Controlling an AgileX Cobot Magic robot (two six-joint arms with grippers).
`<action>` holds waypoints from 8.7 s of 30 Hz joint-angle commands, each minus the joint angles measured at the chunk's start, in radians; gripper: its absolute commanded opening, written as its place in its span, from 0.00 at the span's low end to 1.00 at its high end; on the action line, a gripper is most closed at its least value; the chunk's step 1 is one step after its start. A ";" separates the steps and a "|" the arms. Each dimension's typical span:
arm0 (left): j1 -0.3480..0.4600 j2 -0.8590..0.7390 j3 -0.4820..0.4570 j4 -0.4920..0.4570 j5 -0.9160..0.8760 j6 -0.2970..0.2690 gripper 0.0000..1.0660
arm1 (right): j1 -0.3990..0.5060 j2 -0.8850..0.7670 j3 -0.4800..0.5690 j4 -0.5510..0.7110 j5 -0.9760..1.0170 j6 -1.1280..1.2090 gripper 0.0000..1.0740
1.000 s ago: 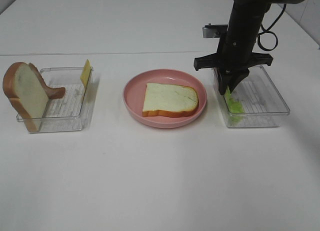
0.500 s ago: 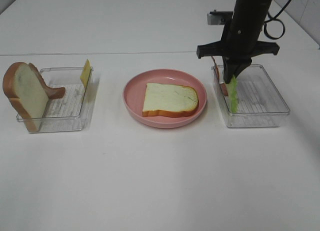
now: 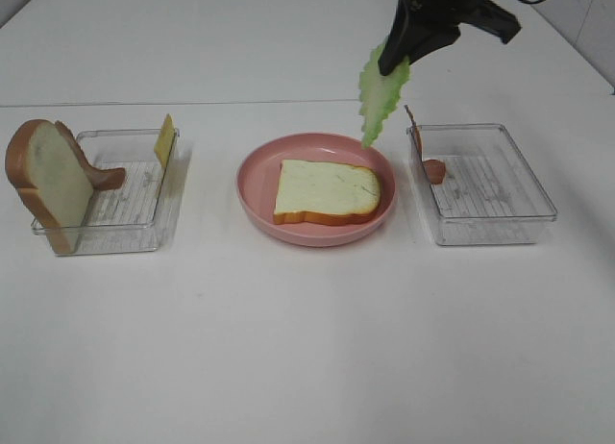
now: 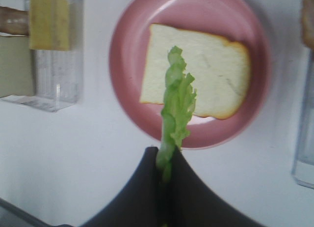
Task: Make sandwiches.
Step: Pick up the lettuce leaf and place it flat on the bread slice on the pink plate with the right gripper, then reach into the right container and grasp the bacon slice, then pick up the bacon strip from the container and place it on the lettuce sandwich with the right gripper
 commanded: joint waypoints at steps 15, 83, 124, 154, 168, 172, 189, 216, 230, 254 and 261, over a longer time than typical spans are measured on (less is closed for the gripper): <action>0.001 -0.012 0.000 -0.004 -0.005 -0.004 0.92 | 0.043 0.216 0.002 0.256 -0.181 -0.091 0.00; 0.001 -0.012 0.000 -0.004 -0.005 -0.004 0.92 | 0.041 0.212 0.002 -0.089 -0.104 -0.049 0.69; 0.001 -0.012 0.000 -0.002 -0.005 -0.002 0.92 | 0.015 0.371 -0.318 -0.515 -0.064 0.104 0.74; 0.001 -0.012 0.000 -0.001 -0.005 -0.001 0.92 | -0.007 0.416 -0.318 -0.412 -0.055 0.108 0.67; 0.001 -0.012 0.000 -0.001 -0.005 -0.001 0.92 | -0.007 0.416 -0.318 -0.438 -0.056 0.138 0.09; 0.001 -0.012 0.000 -0.001 -0.005 -0.001 0.92 | -0.007 0.416 -0.318 -0.438 -0.055 0.138 0.00; 0.001 -0.012 0.000 -0.001 -0.005 -0.001 0.92 | -0.007 0.317 -0.318 -0.437 -0.003 0.138 0.00; 0.001 -0.012 0.000 -0.001 -0.005 -0.001 0.92 | 0.149 0.264 -0.316 -0.062 -0.128 0.071 0.00; 0.001 -0.012 0.000 -0.001 -0.005 -0.001 0.92 | 0.191 0.366 -0.316 -0.090 -0.140 0.070 0.00; 0.001 -0.012 0.000 -0.001 -0.005 -0.001 0.92 | 0.191 0.366 -0.316 -0.360 -0.003 0.111 0.00; 0.001 -0.012 0.000 -0.001 -0.005 -0.001 0.92 | 0.191 0.366 -0.316 -0.362 -0.004 0.108 0.50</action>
